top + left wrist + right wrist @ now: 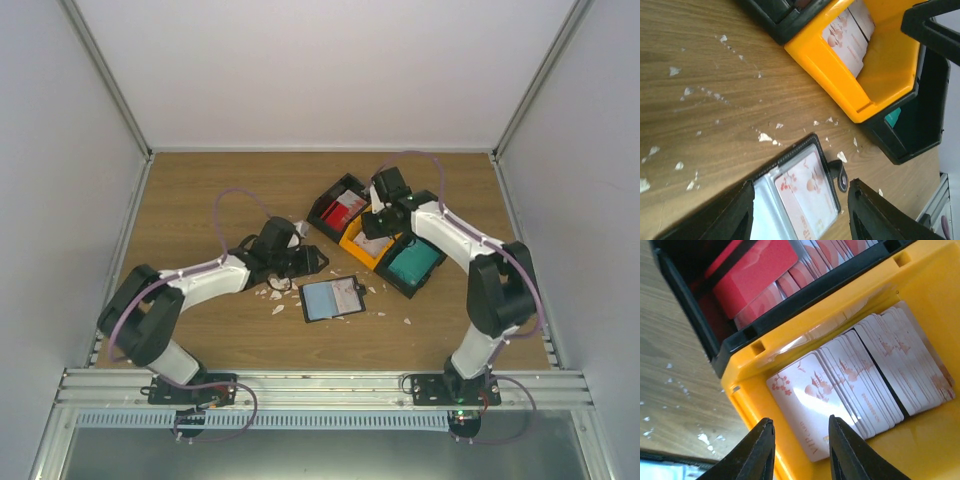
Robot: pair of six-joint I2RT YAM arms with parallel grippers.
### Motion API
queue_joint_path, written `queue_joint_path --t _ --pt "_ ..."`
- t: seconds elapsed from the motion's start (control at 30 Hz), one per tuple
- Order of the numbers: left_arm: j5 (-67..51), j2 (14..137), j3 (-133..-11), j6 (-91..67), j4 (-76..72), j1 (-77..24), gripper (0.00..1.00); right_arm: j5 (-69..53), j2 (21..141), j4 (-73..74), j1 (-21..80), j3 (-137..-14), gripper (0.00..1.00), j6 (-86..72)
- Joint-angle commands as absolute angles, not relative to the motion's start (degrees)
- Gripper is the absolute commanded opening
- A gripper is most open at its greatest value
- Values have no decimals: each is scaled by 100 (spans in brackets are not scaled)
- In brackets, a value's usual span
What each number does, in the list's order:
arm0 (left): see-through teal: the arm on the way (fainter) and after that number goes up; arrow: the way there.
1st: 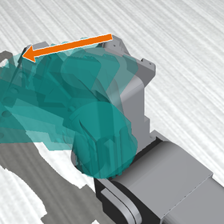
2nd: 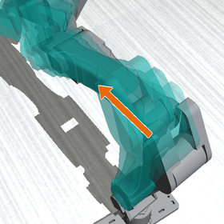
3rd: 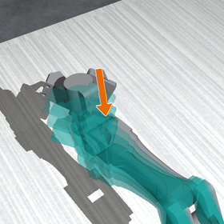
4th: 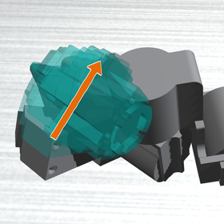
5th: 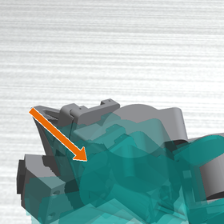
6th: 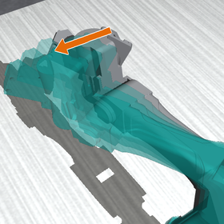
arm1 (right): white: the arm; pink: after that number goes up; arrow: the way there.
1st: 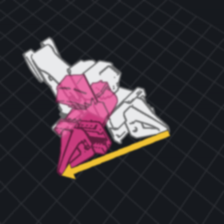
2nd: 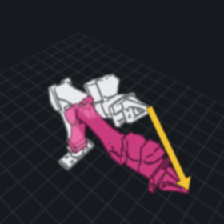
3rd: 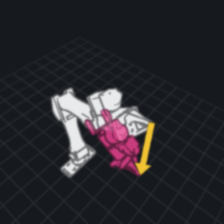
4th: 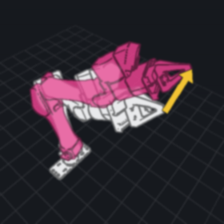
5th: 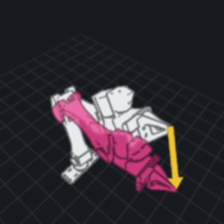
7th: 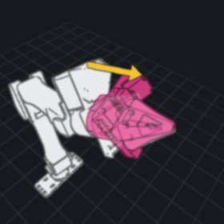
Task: Put the credit cards into the card holder
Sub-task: Pick up the credit card from the storage box.
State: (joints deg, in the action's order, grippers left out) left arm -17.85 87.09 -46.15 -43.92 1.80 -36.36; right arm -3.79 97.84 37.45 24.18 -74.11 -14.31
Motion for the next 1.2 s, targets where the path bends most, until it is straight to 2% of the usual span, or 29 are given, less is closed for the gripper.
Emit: queue_joint_path --t 0.0,0.27,0.47,0.93,1.17 --pt "-2184 9218 -5067 -4169 -292 -3521 52 -248 10289 3998 2341 -7827 31 -1174" --pt "-2383 10123 -5647 -4330 -623 -3498 52 -184 11045 4118 2333 -8155 30 -1024" --pt "-2316 10598 -5920 -4440 -772 -3498 55 -220 11308 4072 2320 -8154 34 -924" --pt "-2321 11166 -6369 -4438 -730 -3494 52 -74 11522 4015 2315 -8173 37 -768" --pt "-2374 11363 -6496 -4437 -745 -3498 47 -409 11356 4095 2314 -8168 31 -758"
